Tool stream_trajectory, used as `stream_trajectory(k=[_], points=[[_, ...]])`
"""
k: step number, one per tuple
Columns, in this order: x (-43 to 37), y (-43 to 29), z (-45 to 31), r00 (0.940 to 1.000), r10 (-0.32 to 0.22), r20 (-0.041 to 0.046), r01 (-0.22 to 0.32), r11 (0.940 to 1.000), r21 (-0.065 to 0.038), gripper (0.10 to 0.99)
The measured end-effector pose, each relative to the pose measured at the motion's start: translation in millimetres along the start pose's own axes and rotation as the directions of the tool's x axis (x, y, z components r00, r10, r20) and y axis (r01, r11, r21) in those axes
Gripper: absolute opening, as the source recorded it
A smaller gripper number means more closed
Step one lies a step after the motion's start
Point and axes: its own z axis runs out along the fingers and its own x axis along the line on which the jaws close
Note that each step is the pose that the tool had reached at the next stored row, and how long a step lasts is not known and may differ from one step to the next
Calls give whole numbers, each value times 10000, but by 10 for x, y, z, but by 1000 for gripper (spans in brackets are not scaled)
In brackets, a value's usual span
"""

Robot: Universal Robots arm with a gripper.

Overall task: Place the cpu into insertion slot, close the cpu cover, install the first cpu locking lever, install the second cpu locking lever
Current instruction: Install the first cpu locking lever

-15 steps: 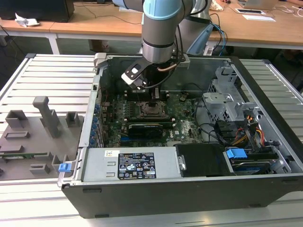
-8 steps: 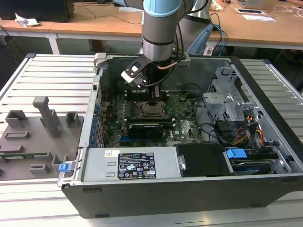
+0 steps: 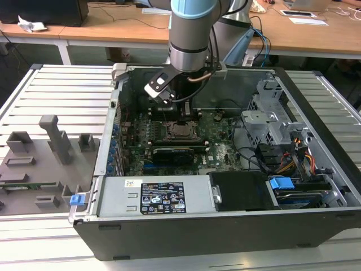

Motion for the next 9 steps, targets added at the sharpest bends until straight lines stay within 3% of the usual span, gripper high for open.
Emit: stream_trajectory(k=[4, 9], points=[[1, 0, -35, 10000, 1, -2, -1, 10000, 0, 106], [5, 1, -179, 10000, 1, -1, -1, 10000, 1, 106]])
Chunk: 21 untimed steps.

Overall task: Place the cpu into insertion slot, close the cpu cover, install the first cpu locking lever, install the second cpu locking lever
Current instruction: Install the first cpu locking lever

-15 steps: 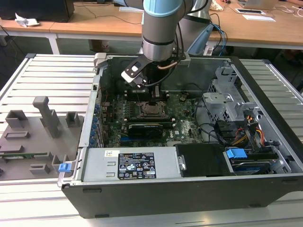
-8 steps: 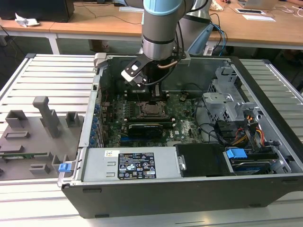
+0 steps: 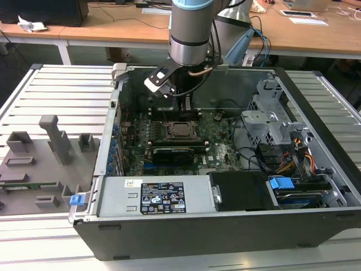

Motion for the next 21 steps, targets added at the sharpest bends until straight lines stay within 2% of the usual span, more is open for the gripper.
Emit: stream_trajectory(k=[3, 5, 9, 11, 14, 19, 21], points=[[4, 1, -128, 10000, -1, 2, 1, 10000, -1, 106], [5, 2, -187, 10000, -2, 7, 2, 10000, 0, 106], [10, 3, -324, 10000, -1, 62, 1, 10000, 3, 106], [11, -2, -330, 9999, -83, 84, 83, 10000, 4, 106], [10, -2, -332, 9978, -662, 97, 661, 9978, 24, 106], [10, -2, -332, 9833, -1816, 109, 1816, 9834, 59, 106], [10, -2, -332, 9793, -2020, 108, 2020, 9794, 65, 106]])
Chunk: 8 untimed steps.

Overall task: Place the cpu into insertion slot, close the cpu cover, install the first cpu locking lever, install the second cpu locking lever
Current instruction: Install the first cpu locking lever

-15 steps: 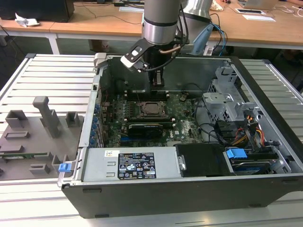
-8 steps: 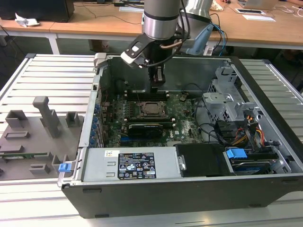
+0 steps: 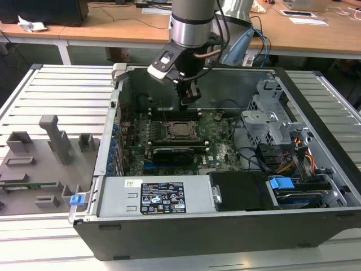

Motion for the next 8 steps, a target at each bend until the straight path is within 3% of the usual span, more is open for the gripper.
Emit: stream_trajectory(k=[6, 8], points=[[0, 0, 0, 9995, -319, 0, 319, 9995, 5, 106], [0, 0, 0, 9963, -863, -13, 863, 9963, 39, 106]])
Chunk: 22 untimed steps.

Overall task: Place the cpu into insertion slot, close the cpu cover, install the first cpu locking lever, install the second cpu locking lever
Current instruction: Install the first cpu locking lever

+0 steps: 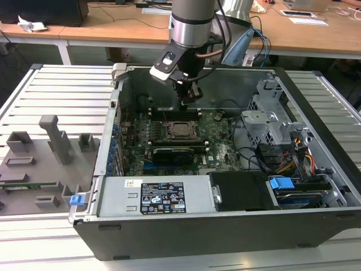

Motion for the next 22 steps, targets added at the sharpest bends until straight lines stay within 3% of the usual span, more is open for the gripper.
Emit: stream_trajectory(k=[3, 7, 10, 13, 20, 21, 22], points=[[0, -1, 0, 9986, -530, -5, 530, 9986, 16, 106], [0, -2, 1, 9972, -748, -7, 748, 9972, 25, 106], [1, -3, 1, 9919, -1268, -8, 1268, 9919, 33, 106], [1, -3, 2, 9718, -2358, -15, 2358, 9718, 49, 106], [2, -3, 2, 9391, -3438, -23, 3438, 9390, 66, 106], [2, -3, 2, 9288, -3705, -26, 3705, 9288, 70, 106], [2, -3, 2, 9105, -4136, -30, 4136, 9104, 75, 106]])
